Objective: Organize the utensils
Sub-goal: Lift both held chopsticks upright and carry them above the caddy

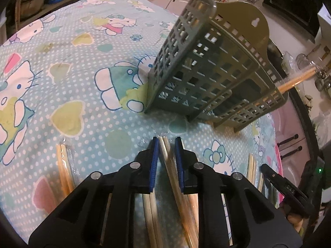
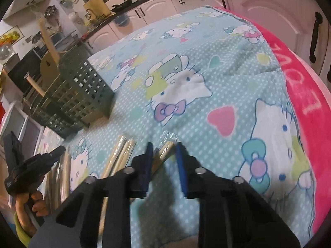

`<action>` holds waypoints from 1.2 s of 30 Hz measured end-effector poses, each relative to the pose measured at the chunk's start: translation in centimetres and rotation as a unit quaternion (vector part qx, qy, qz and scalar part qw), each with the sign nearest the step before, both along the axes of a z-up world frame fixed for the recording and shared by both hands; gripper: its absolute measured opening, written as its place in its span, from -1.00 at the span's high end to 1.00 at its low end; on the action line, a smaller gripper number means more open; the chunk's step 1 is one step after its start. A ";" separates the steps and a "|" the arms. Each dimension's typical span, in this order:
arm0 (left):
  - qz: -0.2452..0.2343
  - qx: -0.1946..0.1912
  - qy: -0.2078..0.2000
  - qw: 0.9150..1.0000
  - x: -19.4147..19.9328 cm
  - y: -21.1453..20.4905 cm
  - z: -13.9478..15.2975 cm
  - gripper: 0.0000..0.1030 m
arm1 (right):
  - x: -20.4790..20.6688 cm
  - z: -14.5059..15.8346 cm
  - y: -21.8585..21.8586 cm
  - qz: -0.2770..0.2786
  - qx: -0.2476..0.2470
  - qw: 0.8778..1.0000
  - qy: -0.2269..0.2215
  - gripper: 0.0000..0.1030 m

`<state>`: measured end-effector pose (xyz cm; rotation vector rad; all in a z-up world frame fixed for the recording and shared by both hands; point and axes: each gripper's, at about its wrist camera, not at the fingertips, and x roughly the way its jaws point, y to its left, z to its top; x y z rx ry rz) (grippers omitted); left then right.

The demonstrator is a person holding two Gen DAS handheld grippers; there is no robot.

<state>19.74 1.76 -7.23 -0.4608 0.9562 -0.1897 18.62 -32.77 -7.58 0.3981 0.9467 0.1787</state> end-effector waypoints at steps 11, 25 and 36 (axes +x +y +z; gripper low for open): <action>-0.003 -0.003 -0.027 1.000 -0.4 0.3 1.9 0.94 | 0.2 1.2 -1.1 0.017 0.051 0.998 -0.016 0.85; -0.013 -0.007 -0.147 0.989 -3.8 0.5 10.3 0.97 | -3.0 9.7 2.4 0.092 0.027 0.987 -0.133 0.90; -0.018 -0.014 -0.200 0.979 -5.4 0.7 14.2 0.98 | -5.3 14.6 5.0 0.120 0.006 0.969 -0.214 0.90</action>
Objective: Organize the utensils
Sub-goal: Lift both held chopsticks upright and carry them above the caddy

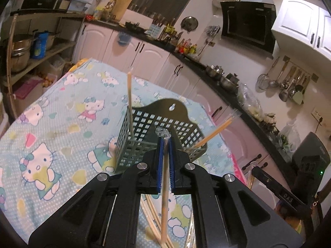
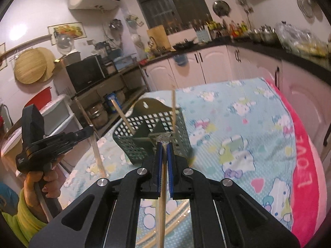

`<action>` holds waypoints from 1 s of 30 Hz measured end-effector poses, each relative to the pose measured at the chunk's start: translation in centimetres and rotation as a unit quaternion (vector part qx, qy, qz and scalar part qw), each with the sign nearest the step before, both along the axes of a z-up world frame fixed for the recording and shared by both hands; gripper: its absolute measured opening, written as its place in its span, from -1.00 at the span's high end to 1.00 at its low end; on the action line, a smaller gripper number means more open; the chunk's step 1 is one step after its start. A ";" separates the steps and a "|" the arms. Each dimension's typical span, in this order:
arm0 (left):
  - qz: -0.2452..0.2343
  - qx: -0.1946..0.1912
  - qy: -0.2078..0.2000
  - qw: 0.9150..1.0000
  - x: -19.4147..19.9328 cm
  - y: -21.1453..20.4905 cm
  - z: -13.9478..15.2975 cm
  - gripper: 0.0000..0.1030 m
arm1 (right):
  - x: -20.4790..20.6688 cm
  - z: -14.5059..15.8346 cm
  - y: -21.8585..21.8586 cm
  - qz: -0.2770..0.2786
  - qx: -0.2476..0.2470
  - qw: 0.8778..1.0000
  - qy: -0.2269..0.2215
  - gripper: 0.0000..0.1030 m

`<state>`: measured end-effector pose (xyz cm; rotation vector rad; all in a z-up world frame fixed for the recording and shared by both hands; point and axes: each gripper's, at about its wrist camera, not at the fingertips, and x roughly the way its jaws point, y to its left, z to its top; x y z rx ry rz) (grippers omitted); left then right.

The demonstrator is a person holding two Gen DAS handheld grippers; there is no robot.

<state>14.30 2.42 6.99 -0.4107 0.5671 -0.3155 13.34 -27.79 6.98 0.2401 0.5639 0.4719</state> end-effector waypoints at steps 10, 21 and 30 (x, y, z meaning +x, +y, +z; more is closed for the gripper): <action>-0.001 0.000 -0.036 0.999 -0.3 0.1 2.8 0.98 | -0.4 3.4 2.5 0.017 -0.002 0.998 -0.056 0.90; 0.009 0.015 -0.086 0.996 0.1 -0.2 6.6 0.98 | 0.6 6.7 4.2 0.012 0.003 0.993 -0.118 0.90; 0.014 0.017 -0.105 0.994 1.3 -0.6 8.1 0.98 | 2.5 8.5 4.6 0.000 0.013 0.990 -0.143 0.90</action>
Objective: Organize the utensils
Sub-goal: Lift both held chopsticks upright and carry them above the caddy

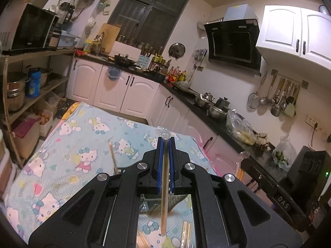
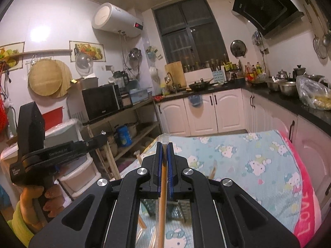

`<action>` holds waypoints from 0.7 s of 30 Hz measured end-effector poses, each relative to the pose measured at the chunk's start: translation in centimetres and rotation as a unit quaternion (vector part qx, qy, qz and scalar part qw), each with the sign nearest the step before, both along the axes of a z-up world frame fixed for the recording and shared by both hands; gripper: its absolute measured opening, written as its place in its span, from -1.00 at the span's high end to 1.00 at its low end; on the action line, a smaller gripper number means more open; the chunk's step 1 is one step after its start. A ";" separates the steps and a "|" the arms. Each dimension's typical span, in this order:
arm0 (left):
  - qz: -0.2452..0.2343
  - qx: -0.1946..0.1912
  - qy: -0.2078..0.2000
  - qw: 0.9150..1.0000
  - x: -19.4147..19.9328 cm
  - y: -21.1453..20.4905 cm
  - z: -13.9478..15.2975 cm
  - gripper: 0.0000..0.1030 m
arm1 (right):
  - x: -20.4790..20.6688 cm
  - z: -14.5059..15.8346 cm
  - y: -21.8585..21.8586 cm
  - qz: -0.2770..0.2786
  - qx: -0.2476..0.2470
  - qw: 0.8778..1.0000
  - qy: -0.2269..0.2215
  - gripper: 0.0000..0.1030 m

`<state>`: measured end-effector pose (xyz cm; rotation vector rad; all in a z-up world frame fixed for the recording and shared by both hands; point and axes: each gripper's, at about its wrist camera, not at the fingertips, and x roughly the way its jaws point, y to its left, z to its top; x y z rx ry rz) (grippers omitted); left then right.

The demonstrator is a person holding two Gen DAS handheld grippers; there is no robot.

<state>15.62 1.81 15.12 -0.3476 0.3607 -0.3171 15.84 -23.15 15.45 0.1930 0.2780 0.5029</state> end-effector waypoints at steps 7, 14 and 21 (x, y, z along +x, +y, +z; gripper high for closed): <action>0.021 0.004 -0.021 1.000 1.4 -0.4 0.9 0.98 | 2.1 1.6 0.5 -0.022 -0.005 0.999 -0.042 0.90; 0.044 0.014 -0.041 0.998 2.5 -0.9 1.5 0.98 | 3.9 2.8 0.8 -0.036 -0.001 0.997 -0.075 0.90; 0.059 0.021 -0.056 0.996 3.3 -1.5 1.4 0.98 | 5.5 3.6 0.7 -0.054 0.008 0.994 -0.099 0.90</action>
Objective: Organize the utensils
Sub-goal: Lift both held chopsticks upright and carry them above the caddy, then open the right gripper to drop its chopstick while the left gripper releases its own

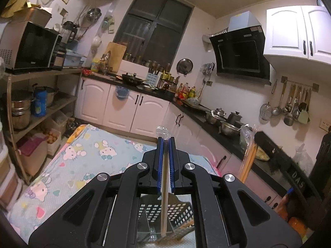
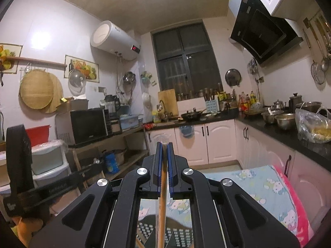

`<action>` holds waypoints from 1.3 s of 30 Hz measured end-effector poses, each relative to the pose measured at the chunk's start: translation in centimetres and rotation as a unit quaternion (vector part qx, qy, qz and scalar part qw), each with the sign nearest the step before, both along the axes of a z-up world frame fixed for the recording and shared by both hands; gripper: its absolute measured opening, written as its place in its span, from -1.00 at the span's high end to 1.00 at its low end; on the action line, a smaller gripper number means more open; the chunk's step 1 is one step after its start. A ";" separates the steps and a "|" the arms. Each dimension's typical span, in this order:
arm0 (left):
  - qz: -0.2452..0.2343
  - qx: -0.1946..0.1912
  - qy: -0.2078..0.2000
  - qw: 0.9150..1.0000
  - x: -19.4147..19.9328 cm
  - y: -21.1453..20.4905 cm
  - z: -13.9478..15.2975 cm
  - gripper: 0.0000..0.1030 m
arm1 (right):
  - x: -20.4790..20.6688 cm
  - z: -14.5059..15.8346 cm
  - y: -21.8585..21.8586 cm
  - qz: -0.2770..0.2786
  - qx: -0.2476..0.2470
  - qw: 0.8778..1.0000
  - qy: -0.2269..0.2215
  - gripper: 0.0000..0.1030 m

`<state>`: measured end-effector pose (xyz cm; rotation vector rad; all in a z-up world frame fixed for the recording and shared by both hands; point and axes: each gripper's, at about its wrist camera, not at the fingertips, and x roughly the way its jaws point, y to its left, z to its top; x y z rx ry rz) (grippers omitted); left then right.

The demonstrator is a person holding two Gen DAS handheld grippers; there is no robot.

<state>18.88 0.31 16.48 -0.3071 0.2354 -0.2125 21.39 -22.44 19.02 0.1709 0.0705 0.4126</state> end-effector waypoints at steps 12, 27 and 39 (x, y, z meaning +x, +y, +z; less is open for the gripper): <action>0.016 -0.010 -0.005 1.000 1.2 -0.2 -2.8 0.98 | 2.4 -1.9 0.2 -0.046 -0.003 0.999 -0.023 0.90; 0.026 -0.021 -0.007 0.999 2.1 -0.3 -4.9 0.98 | 4.7 -7.0 1.4 -0.074 -0.005 0.997 0.001 0.90; 0.015 -0.006 0.009 1.000 2.7 -1.2 -7.4 0.97 | 5.3 -10.4 2.1 -0.073 0.003 0.997 0.011 0.89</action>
